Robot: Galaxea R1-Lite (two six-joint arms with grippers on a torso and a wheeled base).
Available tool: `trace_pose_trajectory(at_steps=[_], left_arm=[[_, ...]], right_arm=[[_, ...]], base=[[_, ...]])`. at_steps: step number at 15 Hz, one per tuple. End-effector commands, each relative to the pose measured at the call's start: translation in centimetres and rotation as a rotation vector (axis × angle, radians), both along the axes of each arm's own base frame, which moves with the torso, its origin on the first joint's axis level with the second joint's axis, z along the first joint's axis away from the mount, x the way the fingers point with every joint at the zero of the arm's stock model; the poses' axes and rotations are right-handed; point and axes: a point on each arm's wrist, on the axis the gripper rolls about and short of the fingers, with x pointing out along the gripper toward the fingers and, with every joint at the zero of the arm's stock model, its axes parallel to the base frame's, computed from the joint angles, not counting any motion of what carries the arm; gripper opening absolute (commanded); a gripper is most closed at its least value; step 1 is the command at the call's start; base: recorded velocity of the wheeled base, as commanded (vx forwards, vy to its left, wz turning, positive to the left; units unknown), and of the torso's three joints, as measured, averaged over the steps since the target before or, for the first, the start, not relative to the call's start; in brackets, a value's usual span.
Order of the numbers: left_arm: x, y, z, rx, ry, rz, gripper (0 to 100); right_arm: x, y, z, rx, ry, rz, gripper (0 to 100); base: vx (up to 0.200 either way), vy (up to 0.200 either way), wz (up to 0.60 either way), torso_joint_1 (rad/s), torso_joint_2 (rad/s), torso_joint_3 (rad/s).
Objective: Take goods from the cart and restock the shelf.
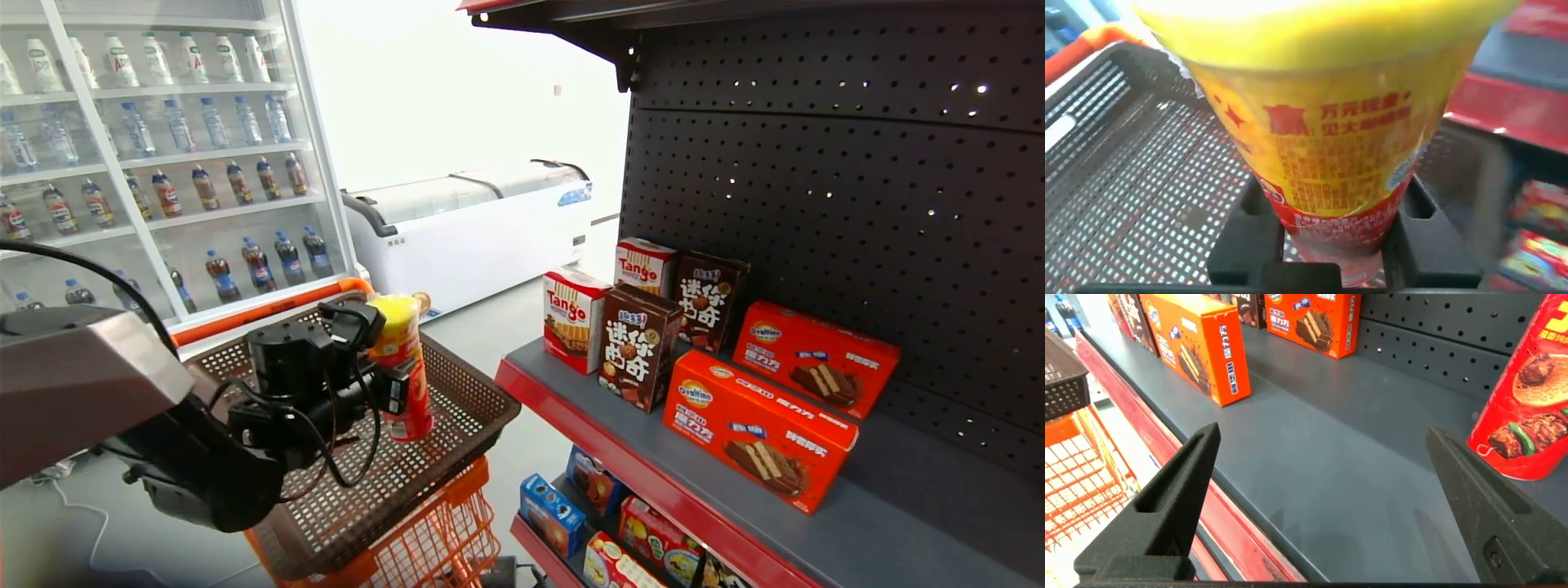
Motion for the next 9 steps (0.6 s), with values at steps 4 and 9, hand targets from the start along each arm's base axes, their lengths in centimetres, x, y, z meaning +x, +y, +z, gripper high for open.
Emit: trace_pose_trajectory(at_steps=[4,9], left_arm=[[-3.8,0.8,10.3,-0.013,-0.003,-0.053,0],[-7.6,-0.1,17.0,0.007,0.008,-0.034,0]], right_arm=[[0.0,0.0,0.0,0.000,0.000,0.000,100],[0.0,0.0,0.0,0.000,0.000,0.000,100]], base=[[0.000,0.000,0.00,0.000,0.00,0.000],[0.000,0.000,0.00,0.000,0.00,0.000]])
